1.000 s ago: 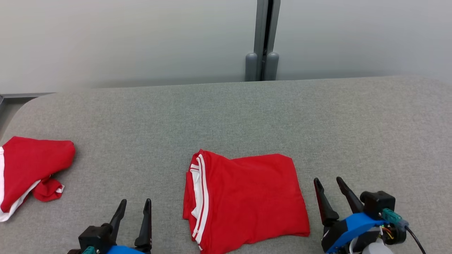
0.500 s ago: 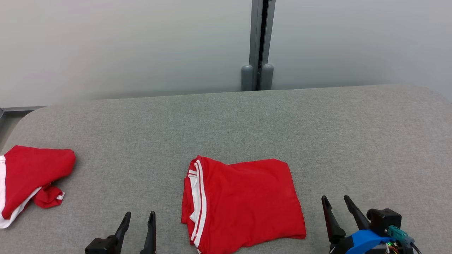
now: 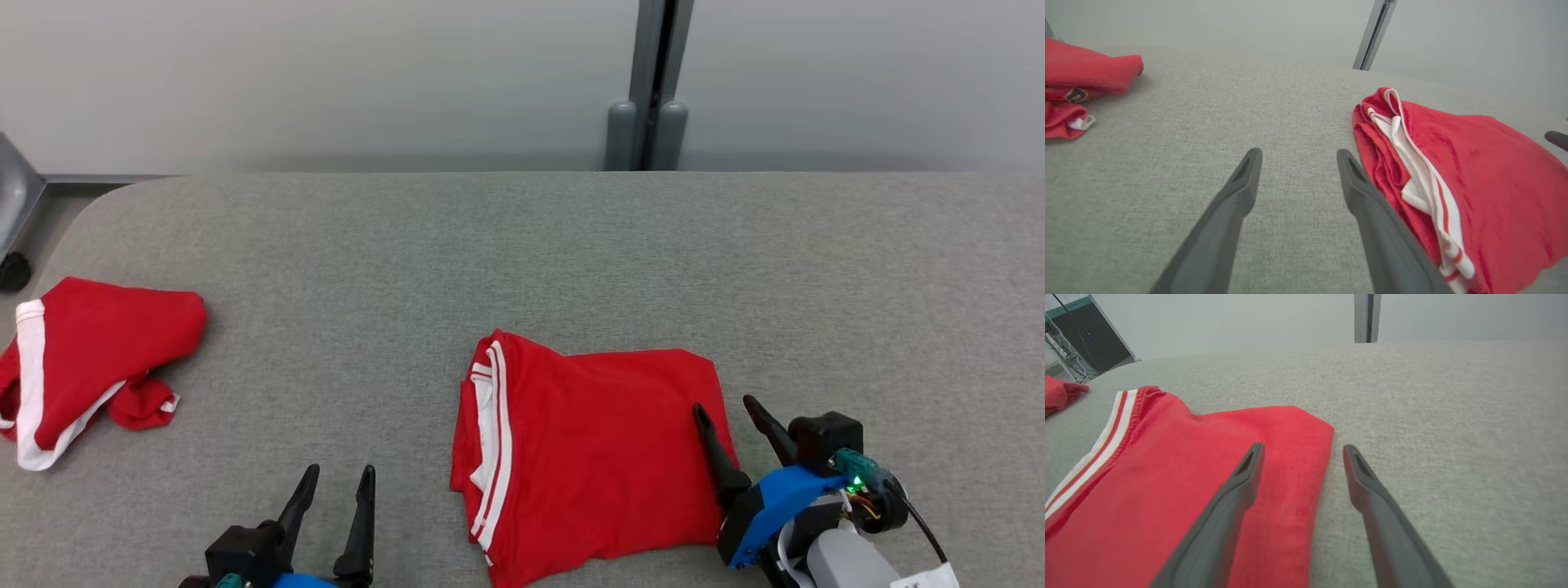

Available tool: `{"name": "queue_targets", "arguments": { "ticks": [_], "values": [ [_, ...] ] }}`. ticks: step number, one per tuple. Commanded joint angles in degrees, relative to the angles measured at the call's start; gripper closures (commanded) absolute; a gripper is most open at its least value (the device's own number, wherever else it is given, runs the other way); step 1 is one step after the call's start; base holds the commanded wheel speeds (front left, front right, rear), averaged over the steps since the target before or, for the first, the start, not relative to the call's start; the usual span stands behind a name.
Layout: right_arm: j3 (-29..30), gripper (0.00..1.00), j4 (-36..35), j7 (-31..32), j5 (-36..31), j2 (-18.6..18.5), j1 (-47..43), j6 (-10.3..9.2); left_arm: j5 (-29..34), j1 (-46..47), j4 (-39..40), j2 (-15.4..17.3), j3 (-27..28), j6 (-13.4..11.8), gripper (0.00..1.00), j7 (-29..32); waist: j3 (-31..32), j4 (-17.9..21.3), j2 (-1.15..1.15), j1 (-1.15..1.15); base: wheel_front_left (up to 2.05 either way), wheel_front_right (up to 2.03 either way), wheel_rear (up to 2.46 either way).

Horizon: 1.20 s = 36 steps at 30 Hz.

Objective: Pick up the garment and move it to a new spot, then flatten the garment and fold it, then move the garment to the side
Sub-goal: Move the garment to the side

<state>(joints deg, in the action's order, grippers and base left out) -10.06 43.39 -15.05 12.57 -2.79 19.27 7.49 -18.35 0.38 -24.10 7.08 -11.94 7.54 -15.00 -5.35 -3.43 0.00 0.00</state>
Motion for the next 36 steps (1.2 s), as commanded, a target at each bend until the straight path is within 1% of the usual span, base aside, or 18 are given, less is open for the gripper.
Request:
{"name": "queue_targets", "arguments": {
  "ticks": [1,6,7,8,9,12,15,18,22,26,29,33,36],
  "values": [
    [-0.12,0.00,2.73,0.10,-1.15,-0.20,1.47,0.00,-0.40,1.12,-0.18,0.59,-0.33,-0.10,0.00,-0.25,-1.29,-1.70,0.00,0.00,0.00,0.00,0.00],
    [1.69,0.00,12.89,3.67,-3.20,-0.22,3.29,-0.01,-1.35,1.40,-0.44,1.08,-0.76,-0.10,0.00,-0.25,-1.86,-3.63,0.00,0.00,0.00,0.00,0.00],
    [1.51,0.15,14.29,3.74,-2.85,-0.17,2.94,-0.01,-1.51,1.34,-0.45,1.14,-0.71,-0.10,0.00,-0.25,-1.88,-3.76,0.00,0.00,0.00,0.00,0.00],
    [1.18,0.62,15.35,3.57,-2.74,-0.15,2.78,-0.01,-1.67,1.25,-0.43,1.22,-0.59,-0.10,0.00,-0.25,-1.90,-3.77,0.00,0.00,0.00,0.00,0.00],
    [0.69,1.00,16.24,3.32,-2.66,-0.14,2.72,-0.01,-1.75,1.07,-0.42,1.29,-0.34,-0.10,0.00,-0.24,-1.87,-3.55,0.00,0.00,0.00,0.00,0.00],
    [0.63,1.00,16.97,2.40,-2.66,-0.10,2.86,-0.01,-1.74,0.47,-0.62,1.35,-0.29,-0.10,0.00,-0.24,-1.69,-2.57,0.00,0.00,0.00,0.00,0.00],
    [2.04,1.00,17.34,1.11,-3.71,-0.63,3.81,-0.13,-1.55,0.39,-0.18,1.25,-0.43,-0.10,0.00,-0.25,-1.24,0.31,0.00,0.00,0.00,0.00,0.00],
    [3.07,1.00,16.85,0.48,-4.33,-0.88,4.19,-0.30,-1.29,0.32,0.43,0.93,-1.05,-0.10,0.00,-0.24,-0.73,4.43,0.00,0.00,0.00,0.00,0.00],
    [3.32,1.00,15.56,0.16,-4.57,-0.72,3.71,-0.27,-1.02,0.81,1.41,0.69,-3.06,-0.10,0.00,-0.25,-0.59,10.88,0.00,0.00,0.00,0.00,0.00],
    [3.69,1.00,12.58,0.06,-4.92,-0.45,2.91,-0.09,-0.79,1.34,2.49,0.67,-5.33,-0.10,0.00,-0.25,-1.16,17.17,0.00,0.00,0.00,0.00,0.00],
    [3.94,1.00,10.61,-0.01,-5.10,-0.38,2.46,-0.06,-1.01,1.85,3.10,0.84,-6.74,-0.10,0.00,-0.25,-1.75,21.17,0.00,0.00,0.00,0.00,0.00],
    [4.72,1.00,8.40,-0.06,-5.06,-0.32,1.74,-0.05,-0.78,2.12,3.77,1.40,-9.40,-0.10,0.00,-0.24,-2.65,25.17,0.00,0.00,0.00,0.00,0.00],
    [5.50,1.00,7.44,-0.08,-5.45,-0.26,1.37,-0.04,-0.88,2.41,4.36,2.16,-11.10,-0.10,0.00,-0.24,-3.43,27.07,0.00,0.00,0.00,0.00,0.00]
  ]
}}
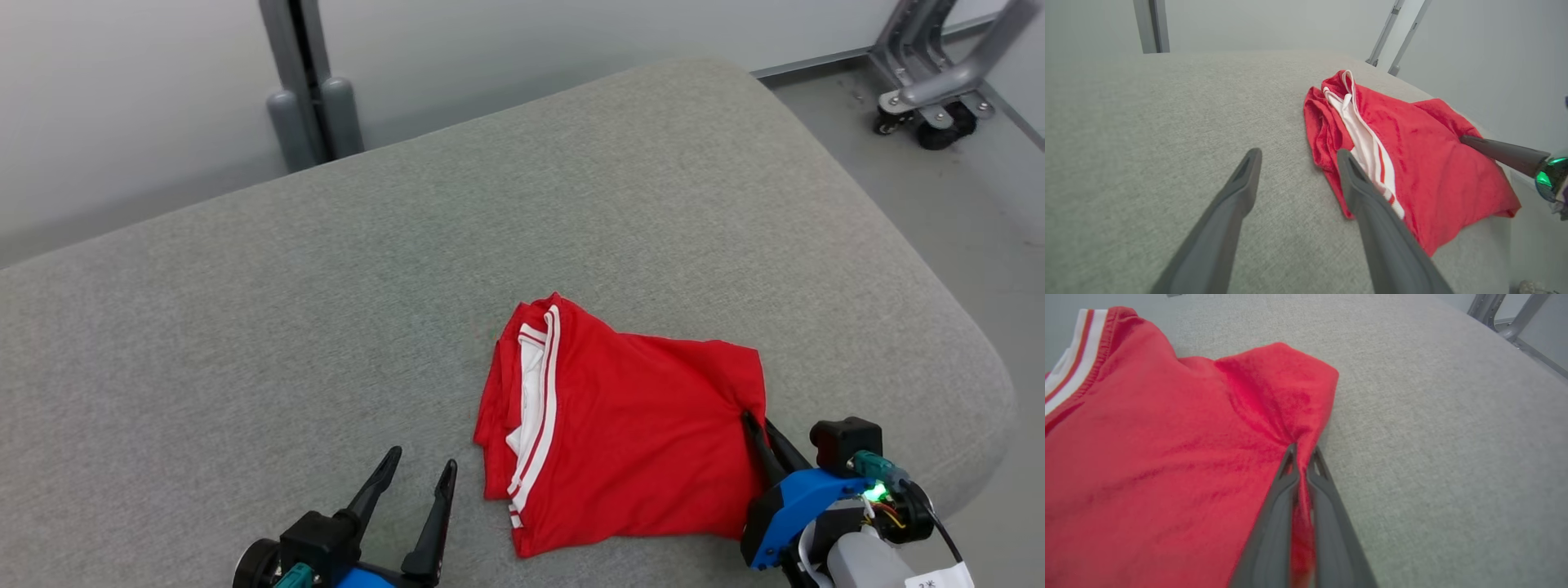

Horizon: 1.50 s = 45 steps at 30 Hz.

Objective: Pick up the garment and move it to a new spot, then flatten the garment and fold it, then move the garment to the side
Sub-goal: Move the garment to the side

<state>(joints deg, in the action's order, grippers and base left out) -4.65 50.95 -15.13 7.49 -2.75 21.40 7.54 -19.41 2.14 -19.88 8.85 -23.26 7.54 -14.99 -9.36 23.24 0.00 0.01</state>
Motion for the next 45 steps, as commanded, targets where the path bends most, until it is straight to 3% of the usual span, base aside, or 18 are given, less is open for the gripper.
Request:
{"name": "queue_targets", "arguments": {
  "ticks": [1,5,10,15,23,27,35,36,37,38,45],
  "values": [
    [0.33,1.00,-0.45,0.01,-0.31,-0.30,-0.70,-0.10,0.04,0.65,0.29,0.63,-0.22,-0.10,0.00,-0.26,0.32,0.88,0.00,-0.01,0.00,0.00,0.00],
    [1.00,1.00,-1.61,0.01,0.26,-0.29,0.76,-0.10,-0.19,0.63,0.80,1.65,-1.09,-0.10,0.00,-0.26,-1.18,2.04,0.00,-0.01,0.00,0.00,0.00],
    [4.60,1.00,-1.66,0.01,-4.10,-0.31,5.30,-0.10,-0.69,1.55,1.58,4.27,-1.94,-0.10,0.00,-0.26,-4.23,0.63,0.00,-0.01,0.00,0.00,0.00],
    [17.16,1.00,-2.64,1.43,-14.35,-0.27,12.36,-0.09,-1.32,3.17,2.89,7.79,-2.44,-0.10,0.00,-0.26,-8.63,-2.91,0.00,-0.01,0.00,0.00,0.00],
    [39.83,1.00,-15.50,10.65,-34.92,-0.27,19.38,-0.07,-2.93,5.80,4.90,12.61,-2.18,-0.14,0.00,-0.06,-14.39,-9.04,0.00,-0.01,0.00,0.00,0.00],
    [46.46,1.00,-21.14,13.25,-40.70,-0.30,21.66,-0.07,-3.48,6.63,5.82,13.55,-1.82,-0.15,0.00,0.00,-15.96,-10.71,0.00,-0.01,0.00,0.00,0.00],
    [51.18,1.00,-26.23,15.14,-44.12,-0.30,23.36,-0.07,-3.94,7.02,6.82,13.50,-1.45,-0.16,0.00,0.13,-16.19,-11.52,0.00,-0.01,0.00,0.00,0.00],
    [51.71,0.77,-26.71,15.21,-44.21,-0.31,23.60,-0.07,-3.89,7.13,6.87,13.37,-1.44,-0.16,0.00,0.12,-16.12,-11.55,0.00,-0.01,0.00,0.00,0.00],
    [51.76,0.11,-26.88,15.42,-44.50,-0.29,23.49,-0.07,-3.89,7.27,6.90,13.23,-1.40,-0.16,0.00,0.12,-15.98,-11.56,0.00,-0.01,0.00,0.00,0.00],
    [52.03,0.00,-27.02,15.51,-44.68,-0.24,23.49,-0.07,-3.90,7.36,6.90,13.08,-1.28,-0.16,0.00,0.11,-15.82,-11.57,0.00,-0.01,0.00,0.00,0.00],
    [49.28,0.00,-24.74,12.20,-42.33,-0.24,23.26,-0.06,-3.81,7.24,5.97,11.23,-0.37,-0.15,0.00,-0.08,-12.63,-12.50,0.00,-0.01,0.00,0.00,0.00]
  ]
}}
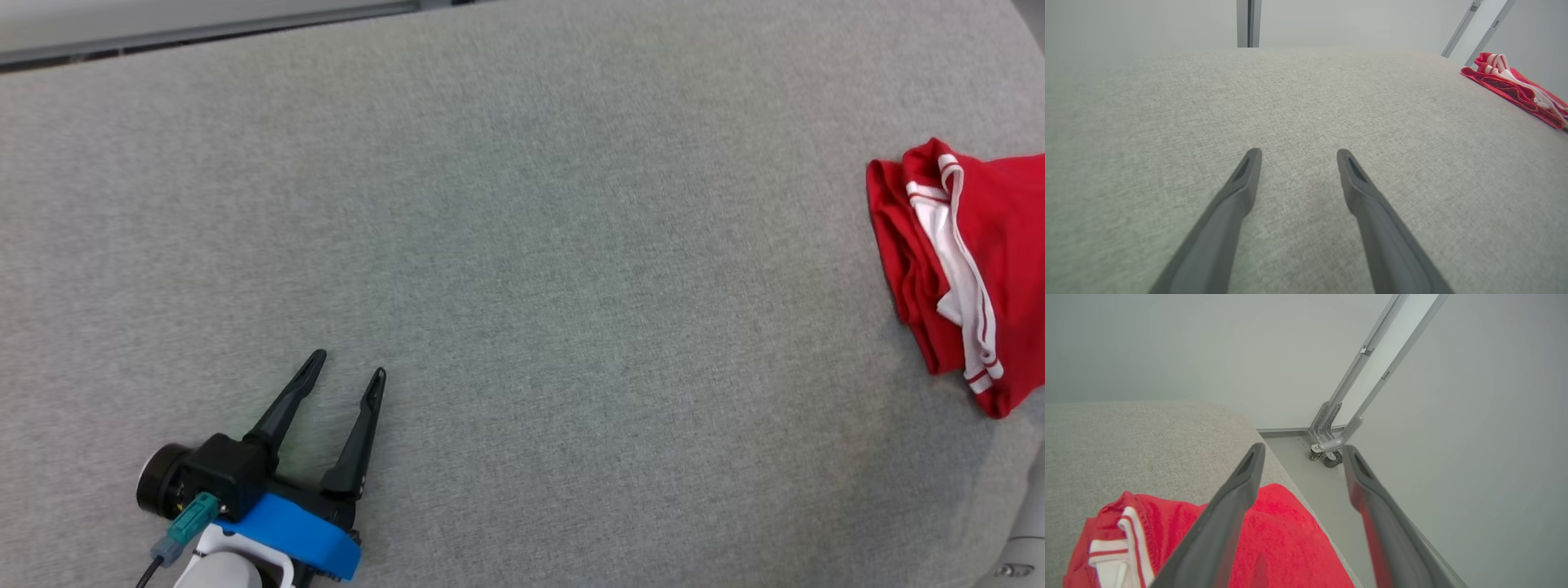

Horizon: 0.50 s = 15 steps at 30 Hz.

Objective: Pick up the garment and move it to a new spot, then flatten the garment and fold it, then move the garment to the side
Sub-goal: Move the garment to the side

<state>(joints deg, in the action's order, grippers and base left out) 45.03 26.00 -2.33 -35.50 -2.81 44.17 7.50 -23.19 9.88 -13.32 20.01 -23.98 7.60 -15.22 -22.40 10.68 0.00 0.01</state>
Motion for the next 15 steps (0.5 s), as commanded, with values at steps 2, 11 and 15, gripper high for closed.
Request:
{"name": "queue_targets", "arguments": {
  "ticks": [2,11,15],
  "values": [
    [-2.81,0.00,2.32,-2.07,3.04,-0.14,0.28,-0.02,0.00,-0.67,-1.24,-0.68,1.11,-0.20,0.00,0.14,1.81,-0.46,0.00,-0.01,0.00,0.00,0.00],
    [-19.24,0.00,12.92,-11.29,15.43,-0.18,-1.54,-0.02,0.68,-0.86,-5.31,-3.53,8.79,-0.19,0.00,0.08,7.40,-3.84,0.00,-0.01,0.00,0.00,0.00],
    [-26.73,0.00,17.75,-12.54,21.88,-0.19,-3.37,-0.02,1.21,0.31,-6.90,-4.54,12.33,-0.19,0.00,0.08,9.25,-5.77,0.00,-0.01,0.00,0.00,0.00]
  ]
}}
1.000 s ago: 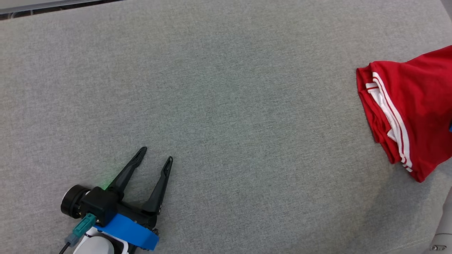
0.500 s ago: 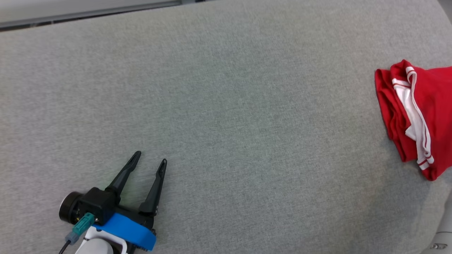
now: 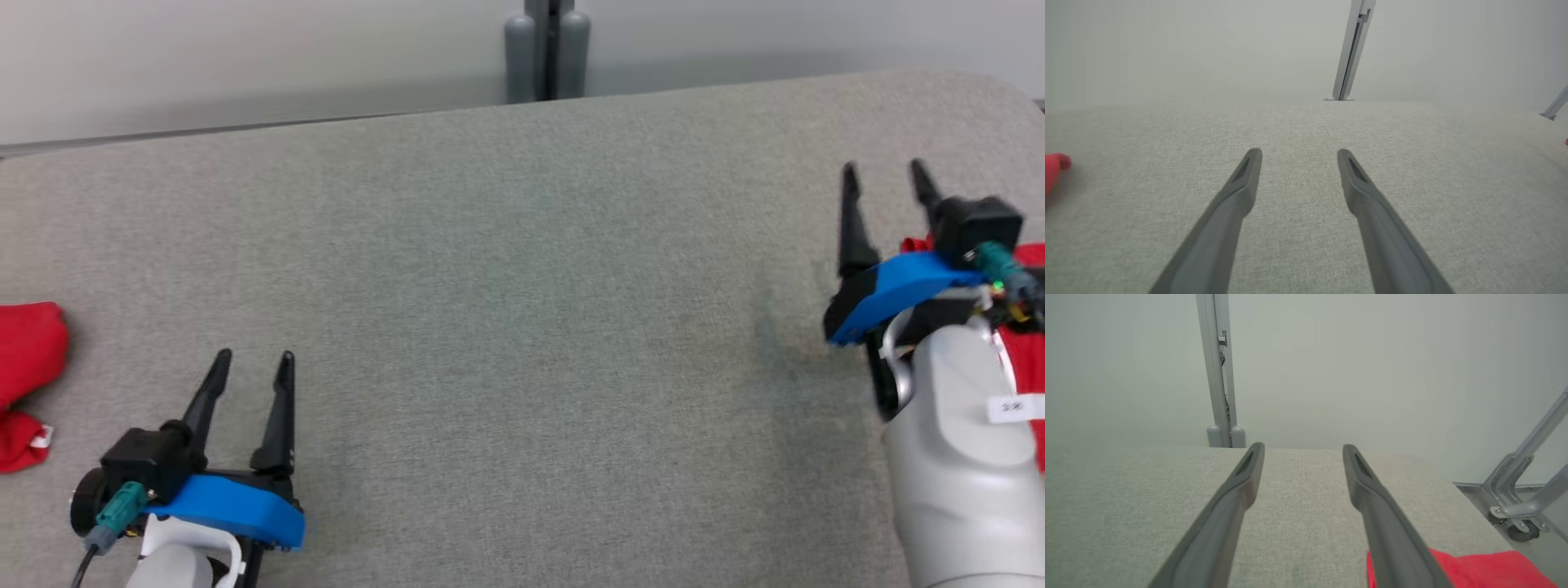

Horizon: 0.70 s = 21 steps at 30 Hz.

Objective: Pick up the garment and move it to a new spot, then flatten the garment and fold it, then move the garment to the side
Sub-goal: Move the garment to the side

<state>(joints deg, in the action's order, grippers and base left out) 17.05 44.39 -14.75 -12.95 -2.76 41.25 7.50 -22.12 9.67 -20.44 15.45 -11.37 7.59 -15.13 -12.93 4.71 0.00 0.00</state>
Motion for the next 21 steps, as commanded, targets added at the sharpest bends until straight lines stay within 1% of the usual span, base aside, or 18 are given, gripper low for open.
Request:
{"name": "queue_targets", "arguments": {
  "ticks": [1,3,6,8,11,15,21],
  "values": [
    [-0.54,0.00,0.49,-0.32,0.95,-0.27,-1.00,-0.02,0.37,0.73,-0.23,-0.26,0.51,-0.18,0.00,0.00,0.21,-0.26,0.00,0.00,0.00,0.00,0.00],
    [-3.88,0.00,1.57,-0.47,4.54,-0.27,-2.28,-0.02,0.64,1.26,-1.06,-0.83,2.13,-0.18,0.00,0.00,1.08,-1.10,0.00,0.00,0.00,0.00,0.00],
    [-8.20,0.00,0.78,-0.47,9.41,-0.27,-5.89,-0.02,1.23,1.69,-2.66,-1.77,4.11,-0.18,0.00,0.00,2.37,-2.18,0.00,0.00,0.00,0.00,0.00],
    [-9.83,0.00,-0.24,-0.48,13.36,-0.31,-8.70,-0.02,1.60,1.60,-3.52,-2.56,5.26,-0.18,0.00,0.00,3.29,-2.68,0.00,0.00,0.00,0.00,0.00],
    [-12.46,0.00,-1.82,-0.48,17.15,-0.20,-13.17,-0.01,2.19,0.26,-4.47,-3.72,6.80,-0.17,0.00,0.00,4.68,-2.91,0.00,0.00,0.00,0.00,0.00],
    [-14.28,0.00,-3.96,-0.49,19.40,-0.27,-18.38,-0.01,3.15,-1.95,-5.12,-5.38,8.26,-0.17,0.00,0.00,6.69,-2.79,0.00,0.00,0.00,0.00,0.00],
    [-16.79,0.00,-6.55,-0.50,21.25,-0.25,-23.41,-0.01,4.30,-6.32,-5.41,-8.18,10.37,-0.17,0.00,0.00,9.67,-2.13,0.00,0.00,0.00,0.00,0.00]
  ]
}}
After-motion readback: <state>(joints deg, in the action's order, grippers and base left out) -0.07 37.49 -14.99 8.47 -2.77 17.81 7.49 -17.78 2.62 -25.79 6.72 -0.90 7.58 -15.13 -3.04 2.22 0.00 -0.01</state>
